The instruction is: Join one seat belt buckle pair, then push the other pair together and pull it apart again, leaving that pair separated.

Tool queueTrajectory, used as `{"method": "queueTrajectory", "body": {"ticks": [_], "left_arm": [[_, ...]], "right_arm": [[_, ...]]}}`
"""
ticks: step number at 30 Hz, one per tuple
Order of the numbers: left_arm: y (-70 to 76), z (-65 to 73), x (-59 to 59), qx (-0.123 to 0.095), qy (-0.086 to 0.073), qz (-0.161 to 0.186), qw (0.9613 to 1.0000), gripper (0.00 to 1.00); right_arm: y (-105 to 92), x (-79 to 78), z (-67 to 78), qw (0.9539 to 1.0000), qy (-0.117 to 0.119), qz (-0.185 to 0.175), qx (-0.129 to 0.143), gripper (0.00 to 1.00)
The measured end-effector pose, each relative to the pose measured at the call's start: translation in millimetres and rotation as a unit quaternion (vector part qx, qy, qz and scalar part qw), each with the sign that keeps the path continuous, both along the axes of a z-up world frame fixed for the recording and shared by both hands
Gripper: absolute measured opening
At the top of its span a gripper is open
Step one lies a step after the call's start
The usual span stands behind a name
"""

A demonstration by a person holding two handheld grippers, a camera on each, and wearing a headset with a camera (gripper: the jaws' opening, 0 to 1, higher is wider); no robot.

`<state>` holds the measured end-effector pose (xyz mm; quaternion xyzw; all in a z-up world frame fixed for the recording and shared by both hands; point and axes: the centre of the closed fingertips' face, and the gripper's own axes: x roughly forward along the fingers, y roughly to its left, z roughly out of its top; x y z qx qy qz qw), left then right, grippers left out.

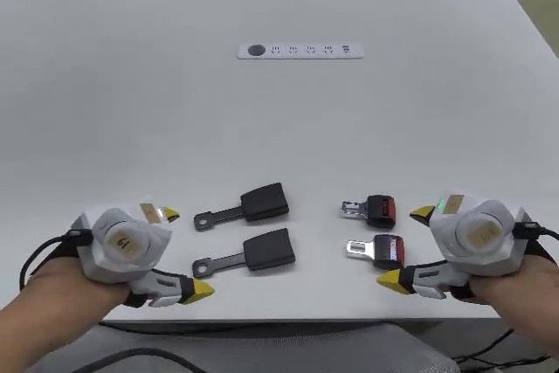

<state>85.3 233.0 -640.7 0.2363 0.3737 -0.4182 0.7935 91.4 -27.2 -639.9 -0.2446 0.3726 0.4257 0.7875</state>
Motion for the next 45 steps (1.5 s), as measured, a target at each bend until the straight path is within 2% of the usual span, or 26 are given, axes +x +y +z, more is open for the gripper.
{"method": "queueTrajectory", "body": {"ticks": [4, 6, 7, 9, 12, 14, 16, 18, 21, 24, 26, 31, 33, 36, 38, 40, 42, 43, 44, 45], "left_arm": [[-13.4, -3.8, 4.1, -0.003, 0.006, -0.01, 0.9999, 0.7], [-18.5, -5.5, 7.2, 0.004, 0.004, -0.025, 0.9997, 0.66], [-22.1, -10.0, 7.6, 0.008, 0.009, -0.035, 0.9993, 0.63], [-30.1, -9.9, 6.2, 0.007, 0.017, -0.044, 0.9989, 0.57], [-44.2, -12.0, 3.6, 0.009, 0.025, -0.062, 0.9977, 0.56], [-53.2, -17.2, 0.4, 0.009, 0.041, -0.091, 0.995, 0.57], [-63.4, -20.8, -4.4, 0.022, 0.047, -0.117, 0.9917, 0.55], [-71.4, -25.1, -0.7, 0.023, 0.048, -0.117, 0.9917, 0.5], [-83.9, -23.8, 4.2, 0.018, 0.047, -0.118, 0.9917, 0.48], [-91.2, -26.3, 8.9, 0.022, 0.049, -0.126, 0.9906, 0.46], [-93.6, -27.4, 10.9, 0.028, 0.046, -0.135, 0.9893, 0.44], [-97.7, -30.4, 13.6, 0.038, 0.047, -0.158, 0.9857, 0.4], [-97.2, -30.0, 15.1, 0.043, 0.041, -0.165, 0.9845, 0.4], [-97.7, -31.6, 13.1, 0.048, 0.047, -0.17, 0.9832, 0.4], [-97.5, -37.2, 13.0, 0.056, 0.049, -0.179, 0.9811, 0.39], [-95.4, -43.6, 9.8, 0.067, 0.054, -0.192, 0.9775, 0.37], [-93.7, -48.9, 8.3, 0.079, 0.051, -0.205, 0.9742, 0.36], [-93.6, -50.1, 8.3, 0.08, 0.052, -0.206, 0.9738, 0.35], [-96.5, -48.3, 7.6, 0.068, 0.054, -0.208, 0.9742, 0.35], [-94.8, -47.8, 7.5, 0.073, 0.057, -0.206, 0.9741, 0.35]], "right_arm": [[1.0, 2.2, -5.1, 1.0, 0.004, 0.006, -0.001, 0.63], [3.6, 2.2, -5.5, 0.9999, 0.006, 0.015, 0.0, 0.6], [4.4, 2.8, -6.2, 0.9998, 0.006, 0.018, -0.001, 0.58], [5.7, 4.9, -9.2, 0.9997, 0.007, 0.025, -0.003, 0.56], [6.8, 6.5, -13.6, 0.9991, 0.009, 0.041, -0.01, 0.52], [7.3, 5.7, -16.2, 0.9982, 0.014, 0.055, -0.015, 0.49], [7.4, 5.6, -20.4, 0.9977, 0.021, 0.064, -0.01, 0.44], [4.2, 6.8, -25.2, 0.9972, 0.023, 0.069, -0.018, 0.44], [1.8, 8.6, -26.8, 0.9966, 0.025, 0.074, -0.024, 0.42], [-4.1, 10.9, -37.0, 0.9952, 0.029, 0.086, -0.037, 0.4], [-6.1, 9.1, -37.0, 0.9942, 0.034, 0.093, -0.042, 0.39], [-11.1, 9.6, -47.6, 0.9922, 0.042, 0.104, -0.054, 0.38], [-12.6, 9.2, -53.3, 0.991, 0.049, 0.11, -0.058, 0.36], [-11.1, 7.6, -55.2, 0.9896, 0.057, 0.119, -0.057, 0.35], [-10.4, 8.1, -53.7, 0.9894, 0.058, 0.122, -0.054, 0.35], [-9.9, 8.8, -54.4, 0.9886, 0.062, 0.126, -0.053, 0.35], [-8.9, 8.5, -55.0, 0.9872, 0.061, 0.137, -0.054, 0.34], [-8.5, 8.6, -55.7, 0.9865, 0.062, 0.141, -0.054, 0.34], [-8.4, 8.8, -56.0, 0.9859, 0.062, 0.146, -0.055, 0.34], [-8.2, 8.8, -56.1, 0.9856, 0.062, 0.148, -0.055, 0.34]]}}
